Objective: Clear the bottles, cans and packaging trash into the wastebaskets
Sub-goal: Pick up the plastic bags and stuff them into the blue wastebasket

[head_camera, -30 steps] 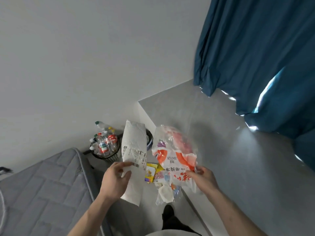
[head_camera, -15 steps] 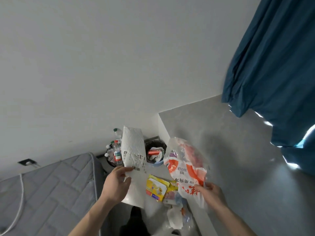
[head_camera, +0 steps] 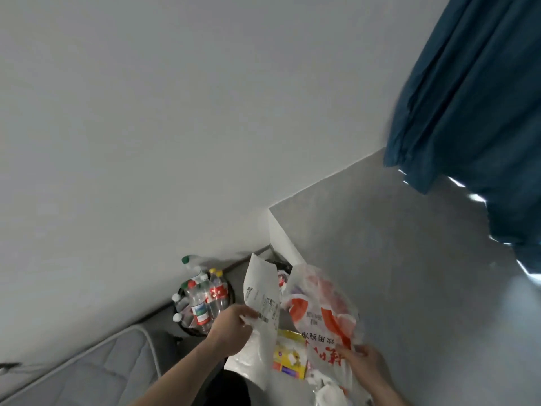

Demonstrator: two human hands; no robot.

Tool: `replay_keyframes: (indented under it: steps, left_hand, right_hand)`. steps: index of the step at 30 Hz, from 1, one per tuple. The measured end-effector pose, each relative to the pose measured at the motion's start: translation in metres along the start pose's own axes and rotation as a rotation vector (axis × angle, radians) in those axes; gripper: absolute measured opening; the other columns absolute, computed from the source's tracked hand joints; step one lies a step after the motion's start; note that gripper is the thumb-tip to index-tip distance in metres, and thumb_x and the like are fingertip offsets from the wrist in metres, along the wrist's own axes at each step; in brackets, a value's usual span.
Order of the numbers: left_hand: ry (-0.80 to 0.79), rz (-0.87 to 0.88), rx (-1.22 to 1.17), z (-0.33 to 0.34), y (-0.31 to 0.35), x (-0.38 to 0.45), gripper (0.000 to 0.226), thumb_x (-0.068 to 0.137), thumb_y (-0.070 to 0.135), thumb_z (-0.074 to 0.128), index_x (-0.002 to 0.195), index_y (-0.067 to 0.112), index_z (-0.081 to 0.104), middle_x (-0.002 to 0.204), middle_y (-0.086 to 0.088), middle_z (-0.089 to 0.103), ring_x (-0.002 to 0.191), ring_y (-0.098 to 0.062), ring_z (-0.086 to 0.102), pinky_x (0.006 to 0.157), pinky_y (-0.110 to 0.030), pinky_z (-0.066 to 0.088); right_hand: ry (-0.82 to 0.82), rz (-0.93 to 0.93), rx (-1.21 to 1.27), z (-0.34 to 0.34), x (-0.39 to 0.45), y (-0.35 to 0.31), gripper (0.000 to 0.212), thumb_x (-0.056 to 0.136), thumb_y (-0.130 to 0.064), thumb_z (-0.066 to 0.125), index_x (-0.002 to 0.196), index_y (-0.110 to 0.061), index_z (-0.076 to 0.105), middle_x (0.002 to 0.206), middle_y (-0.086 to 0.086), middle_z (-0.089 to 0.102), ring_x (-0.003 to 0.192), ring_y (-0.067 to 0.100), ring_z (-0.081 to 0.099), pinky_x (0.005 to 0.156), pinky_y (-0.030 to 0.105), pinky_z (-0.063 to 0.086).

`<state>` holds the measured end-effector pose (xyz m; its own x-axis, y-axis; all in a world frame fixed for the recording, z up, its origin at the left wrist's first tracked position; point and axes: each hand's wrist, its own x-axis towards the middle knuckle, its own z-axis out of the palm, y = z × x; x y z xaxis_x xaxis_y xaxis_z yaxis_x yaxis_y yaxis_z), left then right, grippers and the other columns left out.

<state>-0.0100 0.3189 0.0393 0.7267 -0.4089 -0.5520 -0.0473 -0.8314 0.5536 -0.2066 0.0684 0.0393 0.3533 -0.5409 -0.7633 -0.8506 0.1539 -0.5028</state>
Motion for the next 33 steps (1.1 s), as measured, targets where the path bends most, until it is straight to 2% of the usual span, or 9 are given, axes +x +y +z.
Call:
replay_keyframes:
  steps: [3,5,9,12,14,17,20,26,33]
  left_hand:
    - [-0.1,0.017,0.111,-0.022,-0.025,0.06,0.036,0.088,0.013,0.063,0.088,0.049,0.063,0.116,0.019,0.067,0.099,-0.002,0.061,0.093,-0.023,0.053]
    - [-0.175,0.035,0.164,-0.033,-0.036,0.1,0.035,0.087,0.017,0.066,0.086,0.051,0.063,0.118,0.02,0.065,0.104,-0.005,0.061,0.095,-0.029,0.055]
    - [-0.279,0.061,0.228,-0.038,-0.041,0.172,0.032,0.088,0.015,0.064,0.103,0.042,0.07,0.124,0.013,0.064,0.114,-0.012,0.061,0.092,-0.027,0.053]
    - [-0.339,0.067,0.259,-0.023,-0.049,0.227,0.032,0.089,0.015,0.059,0.107,0.038,0.071,0.128,0.01,0.062,0.115,-0.014,0.061,0.089,-0.027,0.053]
    - [-0.397,0.076,0.275,-0.006,-0.057,0.262,0.032,0.09,0.015,0.058,0.109,0.037,0.07,0.128,0.008,0.061,0.116,-0.015,0.061,0.091,-0.027,0.053]
    - [-0.453,0.088,0.322,0.03,-0.072,0.314,0.03,0.091,0.016,0.057,0.11,0.036,0.069,0.125,0.007,0.06,0.118,-0.016,0.058,0.097,-0.03,0.052]
    - [-0.49,0.1,0.352,0.069,-0.086,0.364,0.034,0.087,0.013,0.057,0.107,0.037,0.068,0.116,0.008,0.06,0.115,-0.017,0.059,0.093,-0.029,0.051]
    - [-0.513,0.143,0.458,0.147,-0.126,0.451,0.039,0.088,0.008,0.052,0.116,0.032,0.06,0.122,0.003,0.061,0.109,-0.022,0.06,0.084,-0.029,0.048]
    - [-0.637,-0.01,0.511,0.178,-0.172,0.513,0.038,0.102,0.023,0.05,0.139,0.015,0.055,0.135,-0.005,0.058,0.12,-0.024,0.058,0.099,-0.032,0.05]
  right_hand:
    - [0.042,0.09,0.013,0.041,0.01,-0.04,0.025,0.08,-0.039,0.082,0.067,-0.022,0.069,0.073,-0.009,0.069,0.073,0.008,0.062,0.067,0.027,0.046]
    - [0.08,0.14,-0.024,0.066,0.022,-0.057,0.028,0.077,-0.048,0.081,0.075,-0.021,0.075,0.078,-0.008,0.073,0.074,0.008,0.064,0.073,0.027,0.049]
    - [0.076,0.105,-0.093,0.103,0.051,-0.075,0.017,0.085,-0.031,0.079,0.098,-0.022,0.077,0.068,-0.019,0.067,0.059,-0.01,0.06,0.049,0.008,0.041]
    - [-0.039,0.074,-0.14,0.123,0.097,-0.081,0.037,0.087,-0.023,0.074,0.116,-0.043,0.064,0.094,-0.012,0.067,0.068,-0.013,0.063,0.068,0.007,0.049]
    - [-0.082,0.08,-0.203,0.136,0.129,-0.076,0.045,0.081,-0.035,0.074,0.112,-0.063,0.059,0.103,-0.018,0.066,0.082,-0.008,0.064,0.083,0.022,0.054]
    - [0.015,0.171,-0.165,0.161,0.168,-0.074,0.02,0.087,-0.041,0.075,0.086,-0.021,0.074,0.072,-0.017,0.063,0.07,-0.002,0.06,0.06,0.014,0.043]
    - [0.076,0.252,-0.137,0.182,0.22,-0.065,0.03,0.083,-0.045,0.077,0.068,-0.021,0.068,0.067,-0.016,0.059,0.069,0.004,0.059,0.057,0.018,0.038]
    - [0.111,0.22,-0.092,0.208,0.302,-0.044,0.032,0.082,-0.046,0.078,0.074,-0.02,0.062,0.071,-0.014,0.06,0.067,0.005,0.055,0.059,0.025,0.041]
    - [0.033,0.039,-0.233,0.239,0.351,-0.063,0.026,0.087,-0.043,0.075,0.083,-0.027,0.056,0.076,-0.017,0.058,0.062,-0.01,0.044,0.044,0.005,0.036]
